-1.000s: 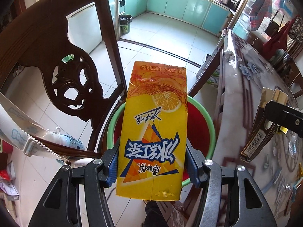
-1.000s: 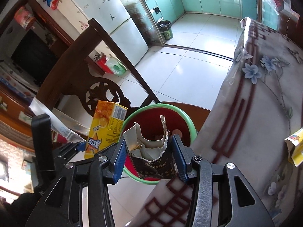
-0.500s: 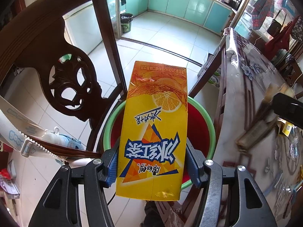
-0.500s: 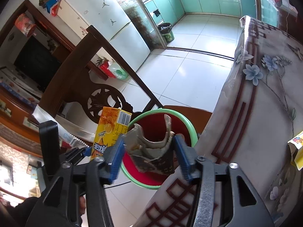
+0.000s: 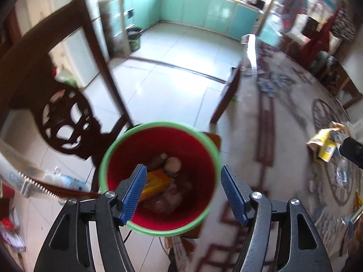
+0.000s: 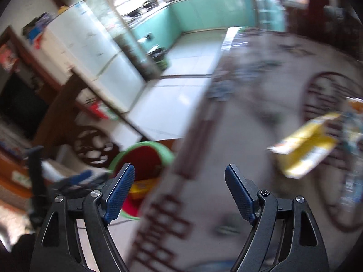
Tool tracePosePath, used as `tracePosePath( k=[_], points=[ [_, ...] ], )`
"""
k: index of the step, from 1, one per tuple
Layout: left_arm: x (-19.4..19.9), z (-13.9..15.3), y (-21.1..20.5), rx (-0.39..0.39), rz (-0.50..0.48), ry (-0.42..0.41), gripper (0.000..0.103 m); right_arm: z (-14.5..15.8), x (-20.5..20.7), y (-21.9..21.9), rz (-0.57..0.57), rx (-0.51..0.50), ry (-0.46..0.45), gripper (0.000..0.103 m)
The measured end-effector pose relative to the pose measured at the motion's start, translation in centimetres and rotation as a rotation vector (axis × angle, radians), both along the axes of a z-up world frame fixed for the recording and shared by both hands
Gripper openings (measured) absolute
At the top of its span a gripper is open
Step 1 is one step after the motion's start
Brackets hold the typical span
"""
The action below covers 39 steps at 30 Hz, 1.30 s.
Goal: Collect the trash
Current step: 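Grasp the yellow box with the left gripper while the right gripper grasps a clear plastic packet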
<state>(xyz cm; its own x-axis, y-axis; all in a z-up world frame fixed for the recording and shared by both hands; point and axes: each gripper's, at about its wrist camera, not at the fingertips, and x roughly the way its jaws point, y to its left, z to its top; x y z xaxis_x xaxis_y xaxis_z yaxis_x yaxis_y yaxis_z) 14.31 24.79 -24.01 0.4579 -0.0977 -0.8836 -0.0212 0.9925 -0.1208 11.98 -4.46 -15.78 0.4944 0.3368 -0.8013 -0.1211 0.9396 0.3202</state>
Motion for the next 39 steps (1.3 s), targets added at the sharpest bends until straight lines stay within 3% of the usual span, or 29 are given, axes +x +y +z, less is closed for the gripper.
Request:
tracePosePath(
  k=[7, 9, 12, 14, 15, 16, 18, 19, 21, 27, 35, 38, 39],
  points=[
    [-0.2, 2.3, -8.5, -0.012, -0.16, -0.048, 0.067, -1.2, -2.8, -14.7, -0.389, -0.323, -0.002, 0.093],
    [-0.2, 2.9, -11.4, -0.015, -0.22, -0.058, 0.067, -3.2, -2.8, -18.2, -0.462, -0.362, 0.072, 0.093],
    [0.2, 3.6, -16.3, -0.016, -0.321, -0.069, 0.067, -6.4, -2.3, -21.8, -0.515, -0.343, 0.167, 0.093],
    [0.8, 3.8, -20.0, -0.02, -0.397, -0.065, 0.067, -8.1, -2.1, -23.2, -0.523, -0.331, 0.21, 0.092],
    [1.0, 3.9, -21.2, -0.021, -0.422, -0.062, 0.067, -8.7, -1.9, -23.6, -0.517, -0.317, 0.22, 0.086],
    [1.4, 3.8, -23.0, -0.017, -0.455, -0.057, 0.067, -9.1, -1.8, -23.7, -0.502, -0.311, 0.221, 0.067],
    [2.0, 3.5, -26.1, 0.004, -0.515, -0.053, 0.067, -9.7, -1.5, -23.9, -0.472, -0.301, 0.232, 0.049],
    [2.4, 3.2, -27.5, 0.018, -0.543, -0.043, 0.067, -9.5, -1.5, -24.1, -0.459, -0.301, 0.207, 0.033],
    [3.2, 2.2, -30.3, 0.026, -0.609, -0.003, 0.067, -9.1, -1.4, -24.7, -0.418, -0.247, 0.205, 0.021],
    [5.8, -1.1, -34.6, 0.058, -0.665, 0.087, 0.067, -6.3, -3.4, -26.4, -0.364, -0.128, 0.147, 0.02],
    [8.3, -4.0, -37.4, 0.124, -0.704, 0.126, 0.067, -4.5, -3.9, -26.5, -0.319, -0.102, 0.112, 0.02],
    [8.8, -4.1, -37.5, 0.094, -0.685, 0.11, 0.067, -4.1, -3.9, -26.0, -0.303, -0.092, 0.101, 0.02],
    [8.9, -4.0, -37.4, 0.074, -0.673, 0.103, 0.062, -4.0, -3.7, -25.7, -0.299, -0.091, 0.1, 0.02]
  ],
)
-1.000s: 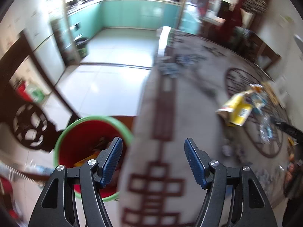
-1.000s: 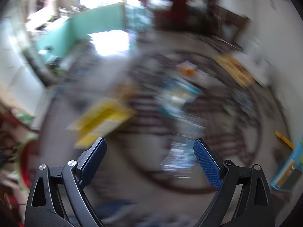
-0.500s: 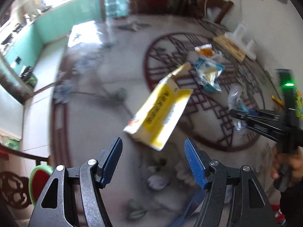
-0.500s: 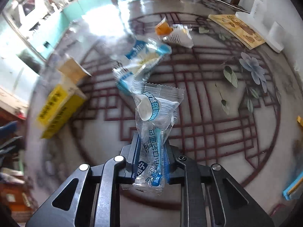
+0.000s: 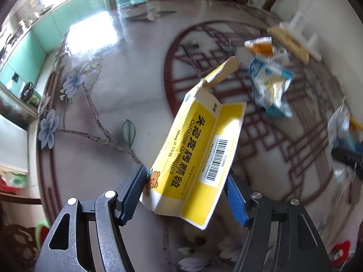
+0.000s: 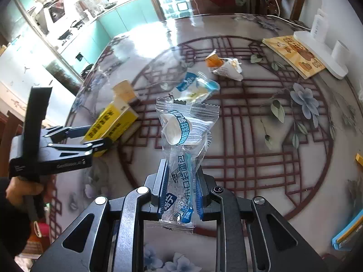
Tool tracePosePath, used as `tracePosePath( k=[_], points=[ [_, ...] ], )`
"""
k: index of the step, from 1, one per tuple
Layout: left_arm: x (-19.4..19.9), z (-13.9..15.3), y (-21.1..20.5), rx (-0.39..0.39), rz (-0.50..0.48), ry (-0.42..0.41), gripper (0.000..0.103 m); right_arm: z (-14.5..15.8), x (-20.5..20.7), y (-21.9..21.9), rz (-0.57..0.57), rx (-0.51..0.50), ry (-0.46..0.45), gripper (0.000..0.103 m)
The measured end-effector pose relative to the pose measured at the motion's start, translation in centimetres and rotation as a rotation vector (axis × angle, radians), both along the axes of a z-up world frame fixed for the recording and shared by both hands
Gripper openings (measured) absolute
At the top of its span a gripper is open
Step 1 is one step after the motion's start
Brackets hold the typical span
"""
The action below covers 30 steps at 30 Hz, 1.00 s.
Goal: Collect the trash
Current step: 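Grasp the yellow box with the left gripper while the right gripper grasps a clear plastic packet, then carry the yellow box and plastic packet over the bucket with both grippers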
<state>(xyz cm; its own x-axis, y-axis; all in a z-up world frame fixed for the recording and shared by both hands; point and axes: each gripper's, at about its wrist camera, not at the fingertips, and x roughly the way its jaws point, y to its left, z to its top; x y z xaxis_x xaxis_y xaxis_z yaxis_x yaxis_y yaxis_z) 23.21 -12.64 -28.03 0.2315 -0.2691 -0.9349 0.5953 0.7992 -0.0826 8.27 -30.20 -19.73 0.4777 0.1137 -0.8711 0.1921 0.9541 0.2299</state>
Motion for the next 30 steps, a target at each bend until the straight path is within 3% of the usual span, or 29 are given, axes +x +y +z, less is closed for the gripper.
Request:
tracePosePath(
  k=[4, 5, 13, 14, 15, 30],
  points=[
    [-0.4, 1.4, 0.6, -0.043, 0.049, -0.029, 0.048, 1.3, -0.1, 1.0, 0.016, -0.016, -0.023, 0.02],
    [-0.7, 2.2, 1.1, -0.062, 0.068, -0.043, 0.034, 1.6, -0.1, 1.2, 0.021, -0.027, -0.032, 0.02],
    [-4.6, 7.6, 4.2, -0.184, 0.166, -0.114, 0.031, 5.0, -0.1, 4.1, 0.068, -0.099, -0.106, 0.02],
    [-5.1, 8.2, 4.7, -0.198, 0.168, -0.12, 0.015, 5.2, -0.1, 4.4, 0.072, -0.099, -0.111, 0.02],
    [-5.5, 8.6, 5.0, -0.199, 0.169, -0.118, 0.009, 5.4, -0.1, 4.8, 0.077, -0.103, -0.117, 0.02],
    [-11.0, 10.6, 12.7, -0.246, 0.219, -0.112, 0.008, 7.2, -2.0, 9.9, 0.101, -0.134, -0.146, 0.02]
  ],
)
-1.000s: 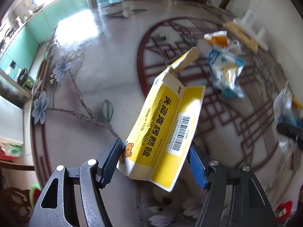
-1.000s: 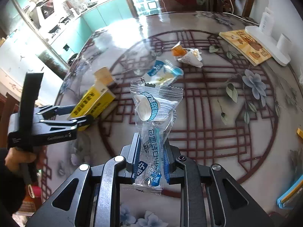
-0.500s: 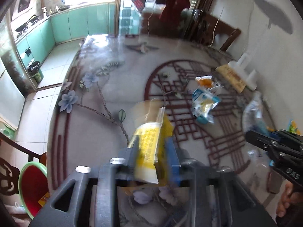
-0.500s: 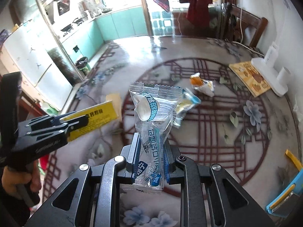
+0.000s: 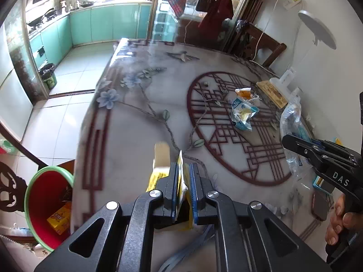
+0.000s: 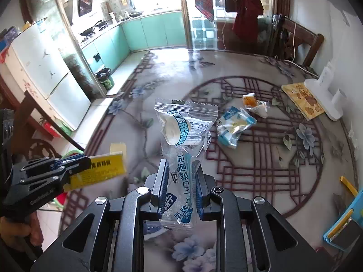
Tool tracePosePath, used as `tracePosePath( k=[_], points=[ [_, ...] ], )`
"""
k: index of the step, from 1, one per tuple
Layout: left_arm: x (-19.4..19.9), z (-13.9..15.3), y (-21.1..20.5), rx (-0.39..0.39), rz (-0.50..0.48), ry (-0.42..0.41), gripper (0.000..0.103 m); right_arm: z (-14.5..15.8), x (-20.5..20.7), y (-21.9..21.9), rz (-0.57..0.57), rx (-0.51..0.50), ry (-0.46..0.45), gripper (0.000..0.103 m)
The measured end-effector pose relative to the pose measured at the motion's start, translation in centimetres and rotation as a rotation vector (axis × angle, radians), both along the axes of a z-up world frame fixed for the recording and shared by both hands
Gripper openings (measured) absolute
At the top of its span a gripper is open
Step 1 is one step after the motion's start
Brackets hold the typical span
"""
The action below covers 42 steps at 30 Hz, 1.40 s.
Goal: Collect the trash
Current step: 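Carry the yellow box and plastic packet over the bucket with both grippers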
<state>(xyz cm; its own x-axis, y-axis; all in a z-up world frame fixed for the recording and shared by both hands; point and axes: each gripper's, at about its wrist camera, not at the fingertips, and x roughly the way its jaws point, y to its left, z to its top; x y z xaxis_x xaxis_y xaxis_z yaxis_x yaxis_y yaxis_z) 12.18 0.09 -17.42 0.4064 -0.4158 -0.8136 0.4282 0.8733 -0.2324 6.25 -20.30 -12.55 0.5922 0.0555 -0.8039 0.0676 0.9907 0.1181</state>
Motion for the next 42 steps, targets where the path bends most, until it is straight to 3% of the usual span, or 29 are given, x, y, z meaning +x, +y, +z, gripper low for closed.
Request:
tracePosePath(
  k=[18, 29, 42],
  points=[
    [-1.5, 4.4, 8.5, -0.026, 0.101, -0.102, 0.008, 2.4, 0.4, 8.1, 0.105, -0.028, -0.06, 0.02],
    [-1.2, 5.1, 14.9, -0.027, 0.196, -0.126, 0.008, 2.7, 1.4, 13.0, 0.168, -0.032, -0.071, 0.02],
    [-0.5, 3.7, 22.0, -0.01, 0.31, -0.107, 0.008, 2.3, 2.1, 17.7, 0.233, -0.043, -0.051, 0.02]
  ],
)
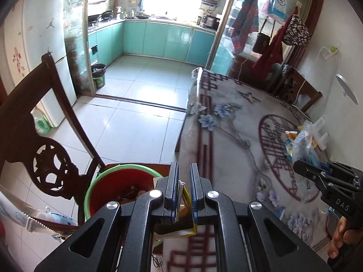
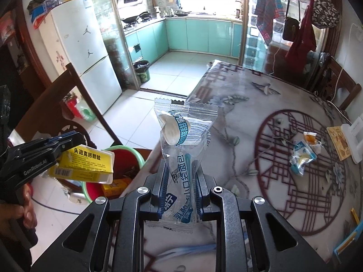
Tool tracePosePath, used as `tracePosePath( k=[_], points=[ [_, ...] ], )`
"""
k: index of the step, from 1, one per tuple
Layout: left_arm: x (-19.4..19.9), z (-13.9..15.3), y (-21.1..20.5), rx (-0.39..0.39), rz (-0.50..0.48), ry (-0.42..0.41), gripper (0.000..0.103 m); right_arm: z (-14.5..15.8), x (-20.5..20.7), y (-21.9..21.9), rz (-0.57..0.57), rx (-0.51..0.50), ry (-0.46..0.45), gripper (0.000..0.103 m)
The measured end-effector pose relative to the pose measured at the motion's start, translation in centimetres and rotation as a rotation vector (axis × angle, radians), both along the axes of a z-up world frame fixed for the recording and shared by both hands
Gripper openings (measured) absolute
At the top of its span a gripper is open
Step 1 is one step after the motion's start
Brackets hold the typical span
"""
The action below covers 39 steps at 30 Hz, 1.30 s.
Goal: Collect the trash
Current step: 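Carry the yellow box and plastic packet over the bucket with both grippers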
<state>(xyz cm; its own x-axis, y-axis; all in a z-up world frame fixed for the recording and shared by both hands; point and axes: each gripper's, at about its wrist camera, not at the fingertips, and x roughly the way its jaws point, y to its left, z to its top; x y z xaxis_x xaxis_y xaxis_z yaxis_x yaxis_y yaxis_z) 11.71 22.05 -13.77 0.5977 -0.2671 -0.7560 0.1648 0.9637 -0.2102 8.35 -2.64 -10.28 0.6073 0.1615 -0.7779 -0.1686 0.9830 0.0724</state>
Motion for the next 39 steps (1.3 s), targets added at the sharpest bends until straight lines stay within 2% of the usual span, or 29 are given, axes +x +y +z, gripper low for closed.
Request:
tracePosePath(
  k=[11, 23, 39],
  points=[
    [0.2, -1.1, 2.5, 0.004, 0.044, 0.02, 0.008, -0.6, 0.7, 3.2, 0.065, -0.002, 0.02, 0.02],
    [0.8, -3.8, 6.0, 0.008, 0.115, 0.075, 0.008, -2.4, 1.8, 7.7, 0.173, 0.002, 0.09, 0.02],
    [3.7, -8.9, 10.7, 0.0, 0.182, 0.189, 0.008, -7.8, 4.3, 13.9, 0.303, 0.033, 0.282, 0.02]
  ],
)
